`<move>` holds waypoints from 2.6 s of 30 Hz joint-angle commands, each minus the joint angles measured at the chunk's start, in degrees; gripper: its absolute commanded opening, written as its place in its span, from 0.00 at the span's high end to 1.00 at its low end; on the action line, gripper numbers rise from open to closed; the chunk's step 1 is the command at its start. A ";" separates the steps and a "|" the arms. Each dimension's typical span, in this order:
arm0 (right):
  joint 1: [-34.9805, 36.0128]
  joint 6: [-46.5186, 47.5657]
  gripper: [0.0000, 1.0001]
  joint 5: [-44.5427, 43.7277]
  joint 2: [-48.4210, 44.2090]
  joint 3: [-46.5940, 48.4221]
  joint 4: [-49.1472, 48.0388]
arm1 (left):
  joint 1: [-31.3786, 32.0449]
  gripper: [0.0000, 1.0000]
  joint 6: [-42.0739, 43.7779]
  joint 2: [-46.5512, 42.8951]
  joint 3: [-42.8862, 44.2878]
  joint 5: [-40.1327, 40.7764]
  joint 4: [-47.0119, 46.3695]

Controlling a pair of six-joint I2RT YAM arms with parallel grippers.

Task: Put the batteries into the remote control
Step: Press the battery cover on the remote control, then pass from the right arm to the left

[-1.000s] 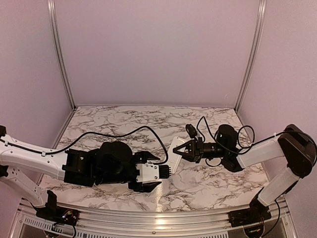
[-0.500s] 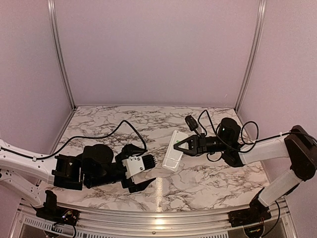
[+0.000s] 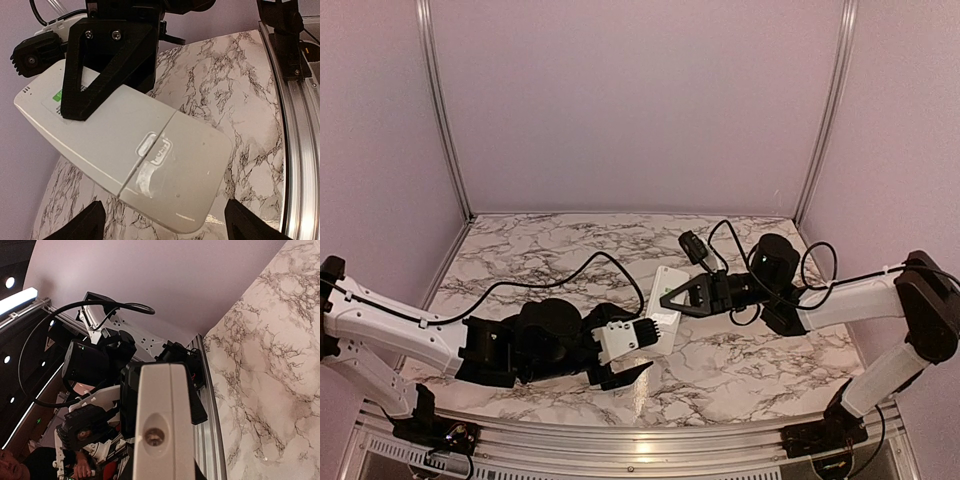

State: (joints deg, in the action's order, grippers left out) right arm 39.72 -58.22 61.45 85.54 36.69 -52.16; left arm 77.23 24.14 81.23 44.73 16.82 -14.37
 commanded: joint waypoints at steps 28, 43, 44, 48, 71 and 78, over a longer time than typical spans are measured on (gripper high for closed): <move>6.53 11.14 1.00 3.24 2.95 6.59 14.47 | -6.13 0.69 -6.72 2.12 6.99 -12.81 3.34; -3.75 10.90 1.00 -3.30 -0.26 5.53 16.33 | -8.66 0.09 -15.12 -3.39 -0.47 -10.17 -1.78; -4.01 12.37 1.00 -4.86 -0.57 6.04 19.05 | -9.02 0.04 -16.50 -3.80 -0.55 -9.62 -1.61; -4.04 15.56 1.00 -10.46 -1.52 7.02 23.82 | -10.56 0.01 -26.39 -3.22 1.40 -7.56 -1.21; -2.23 14.66 0.97 -22.61 -3.05 9.54 34.08 | -8.50 0.02 -40.22 20.24 26.21 0.55 14.15; -1.76 14.70 0.97 -22.96 -3.01 9.47 34.42 | -8.54 0.07 -40.69 23.63 29.95 2.96 19.90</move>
State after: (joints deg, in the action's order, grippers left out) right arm 36.82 -43.29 38.13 84.38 43.66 -16.91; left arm 68.71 -15.92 102.50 72.73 16.78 -0.27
